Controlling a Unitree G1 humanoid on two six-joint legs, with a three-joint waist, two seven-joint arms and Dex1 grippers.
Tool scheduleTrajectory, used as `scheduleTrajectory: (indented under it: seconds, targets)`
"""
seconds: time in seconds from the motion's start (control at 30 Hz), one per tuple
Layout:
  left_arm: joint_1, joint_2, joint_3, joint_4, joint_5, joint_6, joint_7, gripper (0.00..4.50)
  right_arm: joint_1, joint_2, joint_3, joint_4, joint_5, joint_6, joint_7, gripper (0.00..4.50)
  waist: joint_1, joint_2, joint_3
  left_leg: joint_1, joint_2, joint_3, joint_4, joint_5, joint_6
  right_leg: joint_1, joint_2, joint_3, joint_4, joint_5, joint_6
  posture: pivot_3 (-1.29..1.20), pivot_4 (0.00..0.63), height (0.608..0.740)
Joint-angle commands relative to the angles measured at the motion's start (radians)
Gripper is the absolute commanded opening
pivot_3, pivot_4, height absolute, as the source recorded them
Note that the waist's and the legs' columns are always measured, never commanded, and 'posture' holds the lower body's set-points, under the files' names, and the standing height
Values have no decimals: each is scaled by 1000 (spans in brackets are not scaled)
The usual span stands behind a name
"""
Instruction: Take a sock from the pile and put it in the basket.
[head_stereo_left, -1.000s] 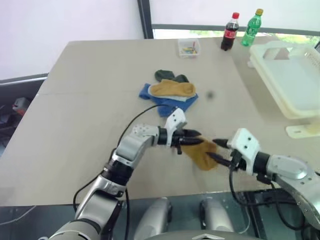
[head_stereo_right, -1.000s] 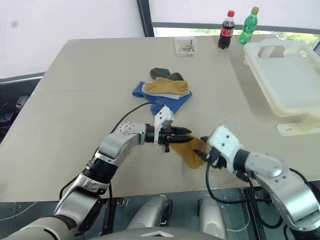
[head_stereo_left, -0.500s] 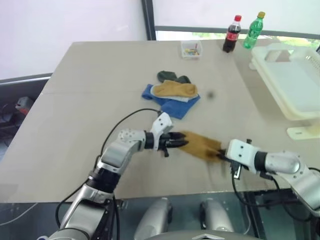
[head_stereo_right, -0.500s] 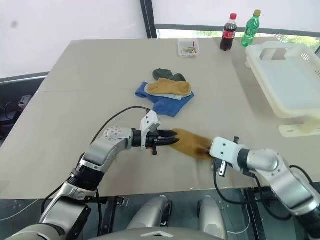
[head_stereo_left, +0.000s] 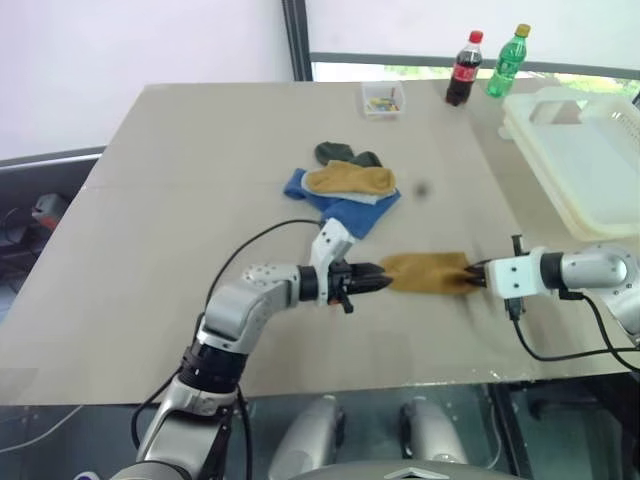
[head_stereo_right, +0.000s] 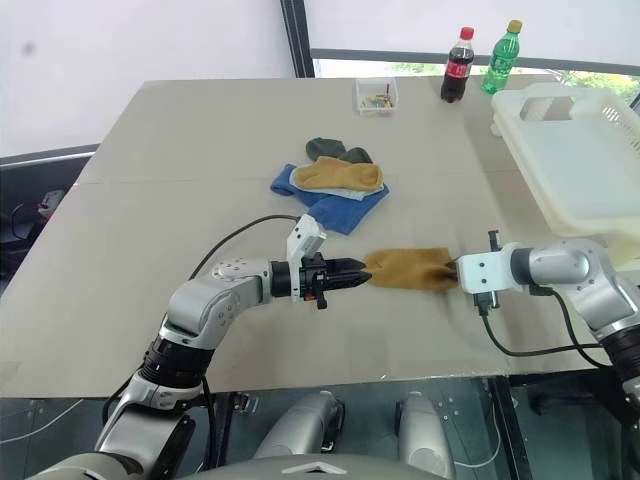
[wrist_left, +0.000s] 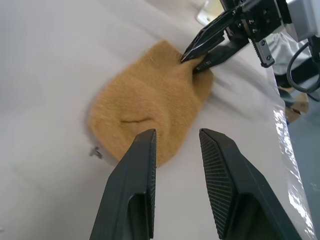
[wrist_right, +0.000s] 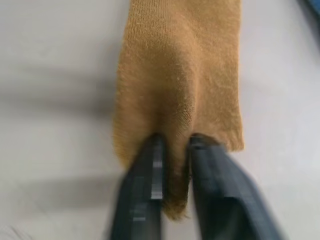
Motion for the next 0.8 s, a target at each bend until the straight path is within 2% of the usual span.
scheduleTrajectory:
  seconds: [0.03,0.2,0.37,0.5,0.6,0.63,0.73,0.77,0.8]
  targets:
    - [-48,-12,18,7,18,-71,20,1478,53,17,-60,-50,88,51,17,2110,0,0,0,0,0,0,0,0,0,-1,0,0,0,0,0,0,150,740]
    - [-93,-27,-48,131,102,-181,12,1478,162,14,-188,-293,286,413,-5,2110,-3,1,0,-4,0,0,0,0,0,-3,0,1,0,0,0,0,150,740]
    - [-94,-50,-124,245,187,-268,9,1478,239,94,-226,-407,312,748,-170,2110,-2,1,0,-4,0,0,0,0,0,-3,0,1,0,0,0,0,150,740]
    - [-83,-55,-148,265,214,-275,6,1478,249,180,-238,-425,324,908,-264,2110,-1,2,-1,-4,0,0,0,0,0,-3,-1,1,0,0,0,0,150,740]
    - [-75,-62,-148,268,214,-268,1,1478,243,206,-213,-384,283,944,-295,2110,-2,2,-4,-3,0,1,0,0,0,-2,-1,2,0,0,0,0,150,740]
    - [-73,-65,-145,267,212,-266,0,1221,242,212,-208,-371,277,947,-299,2144,-2,2,-6,-2,0,1,0,0,0,-2,0,2,1,0,0,0,150,740]
    - [-61,-57,-132,228,186,-239,-25,234,249,213,-212,-386,290,960,-285,1340,-2,2,-7,0,0,1,0,0,0,-1,0,2,1,0,0,0,150,740]
    - [-54,-47,-118,201,167,-218,-35,0,259,205,-217,-413,300,958,-270,888,-3,2,-8,0,0,1,0,0,0,0,0,2,1,0,0,0,150,740]
    - [-48,-39,-108,181,154,-204,-40,0,269,200,-221,-433,306,955,-261,435,-3,2,-8,0,0,1,0,0,0,-1,0,2,1,0,0,0,150,740]
